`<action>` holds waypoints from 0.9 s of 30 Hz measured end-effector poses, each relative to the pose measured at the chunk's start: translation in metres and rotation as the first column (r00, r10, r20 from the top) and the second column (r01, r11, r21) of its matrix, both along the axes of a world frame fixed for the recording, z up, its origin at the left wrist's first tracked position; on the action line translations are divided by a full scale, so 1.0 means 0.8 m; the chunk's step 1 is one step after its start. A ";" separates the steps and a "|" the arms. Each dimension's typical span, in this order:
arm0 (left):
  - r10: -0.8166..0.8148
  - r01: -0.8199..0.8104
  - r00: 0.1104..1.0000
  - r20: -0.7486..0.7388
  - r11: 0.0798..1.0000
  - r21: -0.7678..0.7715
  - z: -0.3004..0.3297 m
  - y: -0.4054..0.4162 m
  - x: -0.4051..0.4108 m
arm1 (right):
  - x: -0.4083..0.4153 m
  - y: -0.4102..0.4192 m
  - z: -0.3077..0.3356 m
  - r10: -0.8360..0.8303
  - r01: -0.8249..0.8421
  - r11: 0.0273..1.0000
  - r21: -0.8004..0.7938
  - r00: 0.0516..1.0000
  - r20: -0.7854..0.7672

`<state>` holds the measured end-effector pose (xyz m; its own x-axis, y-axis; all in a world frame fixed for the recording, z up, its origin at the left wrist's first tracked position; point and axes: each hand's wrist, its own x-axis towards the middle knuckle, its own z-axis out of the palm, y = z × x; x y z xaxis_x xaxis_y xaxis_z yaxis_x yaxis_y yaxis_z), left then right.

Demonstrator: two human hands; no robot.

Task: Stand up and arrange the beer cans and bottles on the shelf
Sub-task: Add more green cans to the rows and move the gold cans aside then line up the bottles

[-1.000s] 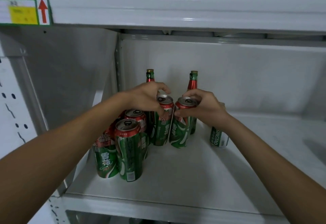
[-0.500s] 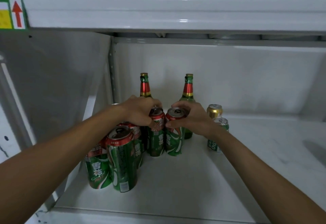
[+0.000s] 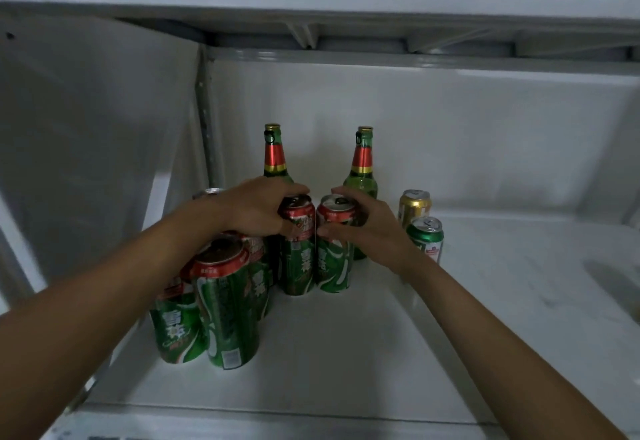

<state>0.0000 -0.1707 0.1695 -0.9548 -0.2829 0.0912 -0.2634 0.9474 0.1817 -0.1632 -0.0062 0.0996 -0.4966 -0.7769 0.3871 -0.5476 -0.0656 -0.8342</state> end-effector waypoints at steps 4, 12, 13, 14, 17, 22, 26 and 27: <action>-0.006 0.006 1.000 0.024 1.000 -0.002 0.005 0.001 -0.004 | 0.003 0.004 -0.002 0.019 -0.018 1.000 0.022 0.998 -0.058; -0.034 0.034 0.998 0.054 0.999 0.002 0.005 0.009 0.000 | 0.012 0.018 -0.019 -0.005 0.011 0.997 0.074 0.996 -0.091; -0.038 0.038 0.998 0.048 0.999 0.010 0.006 0.013 0.003 | 0.016 0.021 -0.018 -0.020 0.028 0.997 0.067 0.993 -0.112; -0.051 0.051 0.998 0.027 0.999 0.005 0.008 0.017 0.006 | 0.020 0.025 -0.015 -0.039 0.045 0.998 0.047 0.991 -0.129; -0.164 0.155 0.976 -0.145 0.985 -0.075 0.011 0.040 0.007 | 0.032 0.054 0.001 -0.119 0.108 0.991 -0.077 0.979 -0.164; -0.340 0.336 0.820 -0.460 0.937 -0.094 0.004 0.112 0.005 | 0.039 0.176 0.015 -0.378 0.256 0.880 -0.400 0.888 -0.262; -0.362 0.440 0.693 -0.623 0.897 -0.032 -0.015 0.166 -0.011 | 0.026 0.290 0.014 -0.606 0.496 0.780 -0.383 0.751 -0.262; -0.343 0.457 0.655 -0.674 0.890 -0.009 -0.020 0.177 -0.016 | 0.022 0.317 0.011 -0.653 0.549 0.747 -0.376 0.714 -0.253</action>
<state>-0.0125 -0.0290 0.1531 -0.6992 0.0485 0.7133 0.3698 0.8783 0.3029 -0.1453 0.2476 0.1086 -0.6133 -0.2059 0.7625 -0.7891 0.2003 -0.5806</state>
